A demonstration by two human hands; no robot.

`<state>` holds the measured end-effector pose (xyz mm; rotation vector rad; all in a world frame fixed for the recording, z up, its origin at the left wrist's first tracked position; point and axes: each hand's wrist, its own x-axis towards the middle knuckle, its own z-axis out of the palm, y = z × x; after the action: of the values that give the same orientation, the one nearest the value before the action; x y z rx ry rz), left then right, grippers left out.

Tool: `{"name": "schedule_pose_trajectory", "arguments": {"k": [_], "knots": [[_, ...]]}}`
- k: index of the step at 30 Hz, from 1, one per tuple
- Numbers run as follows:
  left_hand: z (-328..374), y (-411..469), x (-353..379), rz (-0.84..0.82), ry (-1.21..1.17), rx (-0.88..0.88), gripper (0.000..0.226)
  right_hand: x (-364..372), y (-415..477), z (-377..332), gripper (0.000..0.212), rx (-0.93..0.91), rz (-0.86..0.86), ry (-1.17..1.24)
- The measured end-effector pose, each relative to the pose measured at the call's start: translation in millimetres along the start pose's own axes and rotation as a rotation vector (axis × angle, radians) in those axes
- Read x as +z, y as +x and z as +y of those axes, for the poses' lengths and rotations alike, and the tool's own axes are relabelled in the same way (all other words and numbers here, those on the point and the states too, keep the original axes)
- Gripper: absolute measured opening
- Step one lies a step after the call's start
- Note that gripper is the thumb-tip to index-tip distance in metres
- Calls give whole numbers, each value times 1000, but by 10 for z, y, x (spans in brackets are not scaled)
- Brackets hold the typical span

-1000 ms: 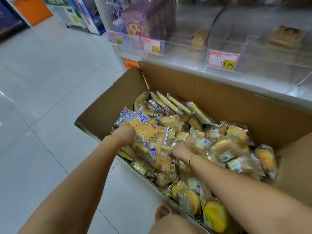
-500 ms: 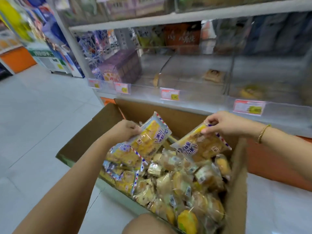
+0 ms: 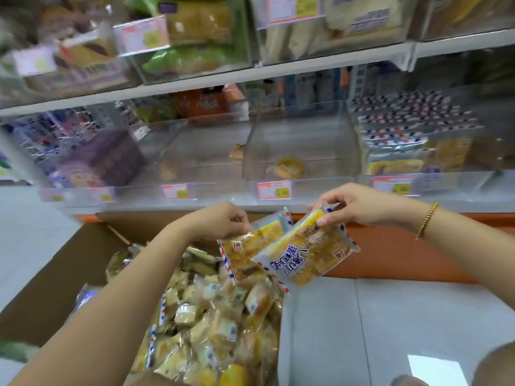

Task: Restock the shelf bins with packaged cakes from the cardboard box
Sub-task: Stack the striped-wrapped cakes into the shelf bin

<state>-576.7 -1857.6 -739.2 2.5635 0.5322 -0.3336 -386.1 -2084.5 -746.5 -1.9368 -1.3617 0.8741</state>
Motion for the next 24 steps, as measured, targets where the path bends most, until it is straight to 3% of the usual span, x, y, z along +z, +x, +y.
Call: {"name": "schedule_pose_trajectory", "arguments": {"k": [5,8,14,18,22,24], "knots": [[533,283,117,-114,-223,102,20,-251,-277,220,27,41,0,6],[618,389,170,-119,-304,143,26,-456,-495,360,18,90,89,161],[700,434,439,261,-646,65,31,-832,-905,630,7,165,483,799],[805,518,703,306,-1004,-3,26,-782,-931,717,46,134,509,1054],[954,551,907,293,-1409,-128,26,-354,-758,613,35,166,485,1239],[1050,525,949,303,-1561,-129,25,-177,-669,579,13,164,533,1402]]}}
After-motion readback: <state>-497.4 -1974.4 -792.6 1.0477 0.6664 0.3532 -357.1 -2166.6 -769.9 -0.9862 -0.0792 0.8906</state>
